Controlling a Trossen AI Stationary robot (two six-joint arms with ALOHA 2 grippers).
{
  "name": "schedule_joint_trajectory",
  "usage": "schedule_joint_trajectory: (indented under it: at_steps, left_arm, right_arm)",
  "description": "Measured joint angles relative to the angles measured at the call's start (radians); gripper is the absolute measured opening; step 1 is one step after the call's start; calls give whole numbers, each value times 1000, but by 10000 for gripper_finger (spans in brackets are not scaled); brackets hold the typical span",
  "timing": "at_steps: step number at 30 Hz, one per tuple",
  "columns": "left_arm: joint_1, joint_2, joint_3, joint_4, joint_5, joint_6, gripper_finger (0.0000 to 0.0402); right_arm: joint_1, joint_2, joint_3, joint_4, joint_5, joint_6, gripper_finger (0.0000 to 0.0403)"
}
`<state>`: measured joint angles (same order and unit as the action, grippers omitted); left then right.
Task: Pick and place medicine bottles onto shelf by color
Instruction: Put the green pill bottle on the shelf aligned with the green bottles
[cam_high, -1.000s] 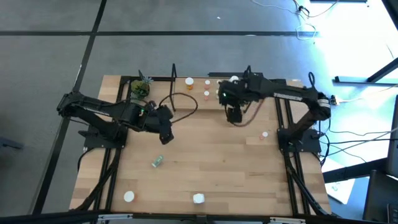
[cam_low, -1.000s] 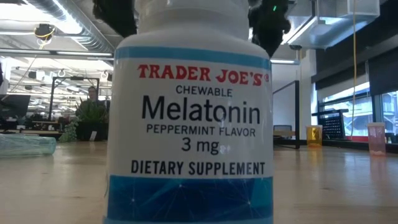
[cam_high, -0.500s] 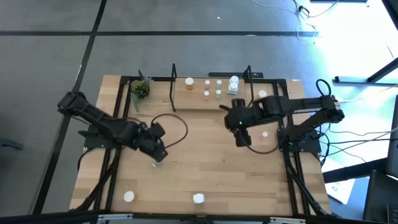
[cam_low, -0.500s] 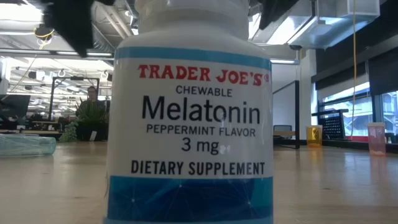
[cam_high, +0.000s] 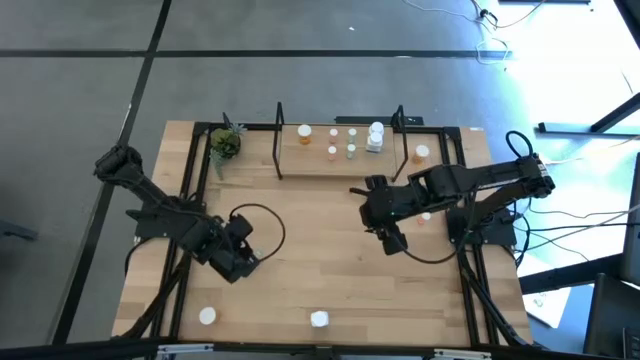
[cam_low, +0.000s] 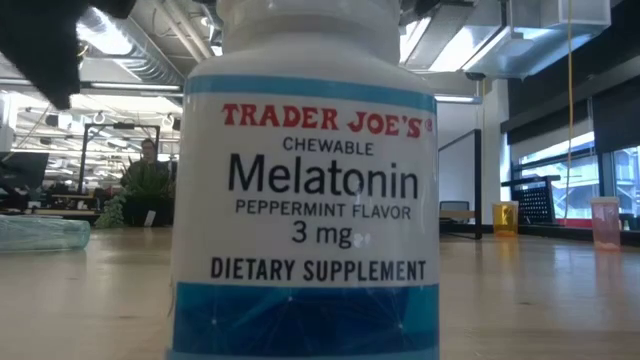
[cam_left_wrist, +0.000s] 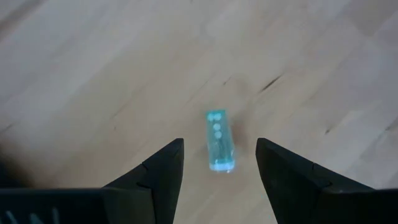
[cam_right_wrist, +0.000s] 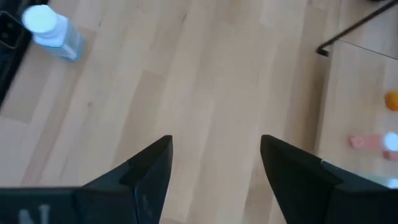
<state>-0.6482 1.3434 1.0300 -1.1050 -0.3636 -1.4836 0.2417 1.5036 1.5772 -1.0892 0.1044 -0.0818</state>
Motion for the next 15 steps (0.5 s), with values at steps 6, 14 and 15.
schedule_joint_trajectory:
  at_steps: [6,14,15]
  left_arm:
    - [-24,0,-87,91,4,-3,195]
    - [-30,0,-197,258,16,24,195]
    - [-30,0,-210,283,18,24,195]
  right_arm:
    - [2,0,0,21,-55,4,245]
    - [2,0,0,50,-54,3,245]
    - [2,0,0,52,-54,3,245]
